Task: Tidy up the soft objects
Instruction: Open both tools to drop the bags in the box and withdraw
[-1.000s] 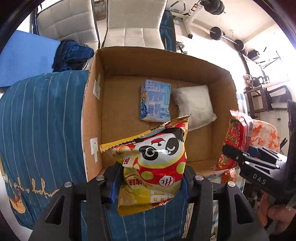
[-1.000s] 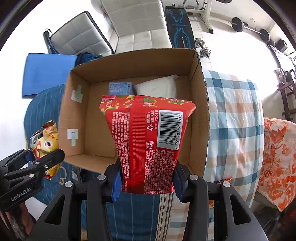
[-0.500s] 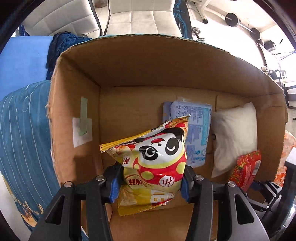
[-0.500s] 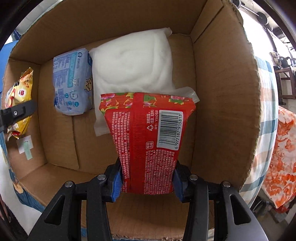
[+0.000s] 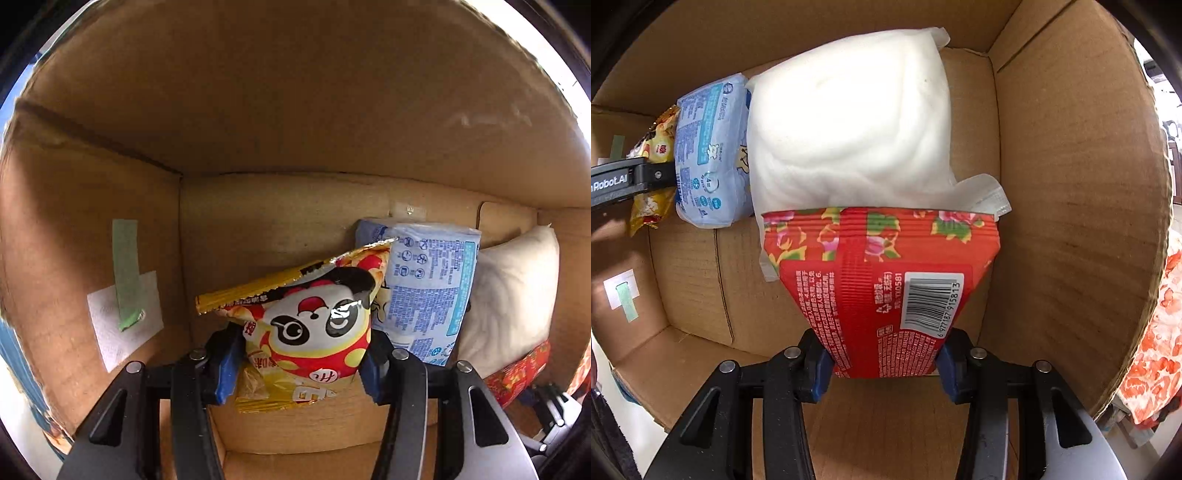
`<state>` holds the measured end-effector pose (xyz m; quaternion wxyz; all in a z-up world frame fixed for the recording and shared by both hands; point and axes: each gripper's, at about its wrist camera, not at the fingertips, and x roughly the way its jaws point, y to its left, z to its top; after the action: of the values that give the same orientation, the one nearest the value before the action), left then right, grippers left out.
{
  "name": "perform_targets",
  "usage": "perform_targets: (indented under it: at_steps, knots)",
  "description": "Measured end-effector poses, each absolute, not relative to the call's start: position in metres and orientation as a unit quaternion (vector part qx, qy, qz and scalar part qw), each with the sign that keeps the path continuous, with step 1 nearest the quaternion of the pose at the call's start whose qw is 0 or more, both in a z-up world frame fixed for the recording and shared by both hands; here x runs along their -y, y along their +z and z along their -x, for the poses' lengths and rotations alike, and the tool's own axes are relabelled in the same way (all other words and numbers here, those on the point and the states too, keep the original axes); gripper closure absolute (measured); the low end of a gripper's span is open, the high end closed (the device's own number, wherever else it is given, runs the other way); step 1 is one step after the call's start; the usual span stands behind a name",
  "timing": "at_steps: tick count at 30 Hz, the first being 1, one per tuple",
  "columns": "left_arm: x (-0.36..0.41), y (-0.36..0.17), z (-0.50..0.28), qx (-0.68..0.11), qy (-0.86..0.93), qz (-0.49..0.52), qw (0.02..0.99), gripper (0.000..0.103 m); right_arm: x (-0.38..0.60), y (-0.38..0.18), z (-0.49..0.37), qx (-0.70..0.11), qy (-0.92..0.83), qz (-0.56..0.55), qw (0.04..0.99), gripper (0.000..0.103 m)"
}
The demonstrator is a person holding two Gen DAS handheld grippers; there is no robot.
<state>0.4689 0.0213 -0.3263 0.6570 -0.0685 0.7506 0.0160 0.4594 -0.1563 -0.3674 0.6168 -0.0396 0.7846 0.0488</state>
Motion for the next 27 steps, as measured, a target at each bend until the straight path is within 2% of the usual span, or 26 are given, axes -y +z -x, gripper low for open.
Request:
perform_targets:
  at_steps: [5, 7, 9, 13, 15, 16, 20, 22, 27]
  knots:
    - [-0.028, -0.325, -0.467, -0.754, 0.016, 0.094, 0.65, 0.048, 0.159, -0.363, -0.455, -0.782, 0.049, 0.042, 0.62, 0.054]
    - [-0.031, -0.32, -0.469, -0.751, 0.018, 0.094, 0.654, 0.043, 0.16, -0.359, -0.453, -0.782, 0.048, 0.041, 0.621, 0.053]
    - [-0.031, -0.313, -0.466, -0.747, 0.014, 0.097, 0.658, 0.034, 0.162, -0.352, -0.453, -0.781, 0.048, 0.037, 0.622, 0.051]
    - [-0.022, -0.3, -0.462, -0.742, 0.004, 0.092, 0.664, 0.018, 0.166, -0.338, -0.455, -0.777, 0.053, 0.011, 0.627, 0.038]
    - [-0.02, -0.294, -0.464, -0.737, -0.001, 0.088, 0.67, 0.008, 0.166, -0.33, -0.457, -0.773, 0.054, 0.01, 0.632, 0.035]
    - [-0.019, -0.29, -0.462, -0.734, 0.0, 0.084, 0.674, 0.006, 0.166, -0.326, -0.456, -0.77, 0.055, 0.011, 0.635, 0.032]
    - [-0.015, -0.273, -0.448, -0.717, 0.006, 0.073, 0.693, 0.005, 0.161, -0.311, -0.45, -0.758, 0.057, 0.024, 0.65, 0.019]
    - [-0.016, -0.262, -0.44, -0.708, 0.008, 0.071, 0.702, 0.005, 0.157, -0.3, -0.449, -0.75, 0.056, 0.025, 0.659, 0.006]
    - [-0.016, -0.236, -0.417, -0.684, 0.016, 0.064, 0.727, 0.005, 0.159, -0.281, -0.446, -0.735, 0.056, 0.02, 0.675, 0.003]
